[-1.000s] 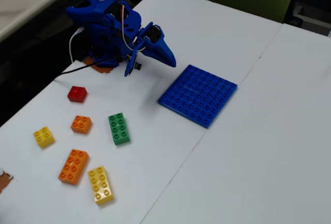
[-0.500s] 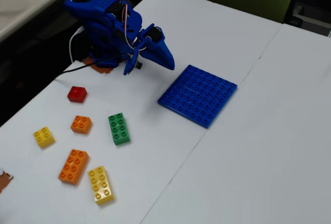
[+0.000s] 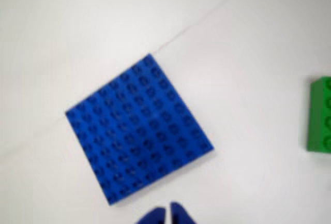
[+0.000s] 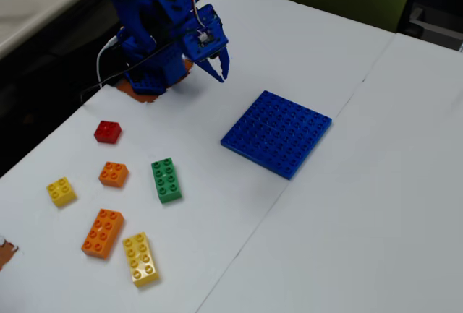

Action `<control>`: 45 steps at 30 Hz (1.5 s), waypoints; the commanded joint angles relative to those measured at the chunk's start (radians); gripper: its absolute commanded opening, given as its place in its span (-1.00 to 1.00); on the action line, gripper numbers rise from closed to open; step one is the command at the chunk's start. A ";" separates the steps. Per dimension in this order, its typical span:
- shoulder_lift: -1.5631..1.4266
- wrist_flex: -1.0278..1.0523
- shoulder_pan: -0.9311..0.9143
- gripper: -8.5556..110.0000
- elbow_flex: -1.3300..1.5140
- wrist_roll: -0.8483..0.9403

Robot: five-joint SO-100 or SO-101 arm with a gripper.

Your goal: Pick up the 2x2 orange block and go up the 8x8 blue block.

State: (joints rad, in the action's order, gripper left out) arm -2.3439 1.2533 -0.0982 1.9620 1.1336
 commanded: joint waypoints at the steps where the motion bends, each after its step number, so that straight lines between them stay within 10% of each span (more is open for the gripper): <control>1: 0.074 0.175 -0.087 -0.85 -0.166 0.334; 18: 0.258 0.299 -0.664 -0.66 -0.275 1.500; 45: 0.609 -0.150 -0.996 -0.46 -0.275 1.914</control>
State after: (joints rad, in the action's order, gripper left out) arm -1.7411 1.1520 -1.0861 1.7334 3.0327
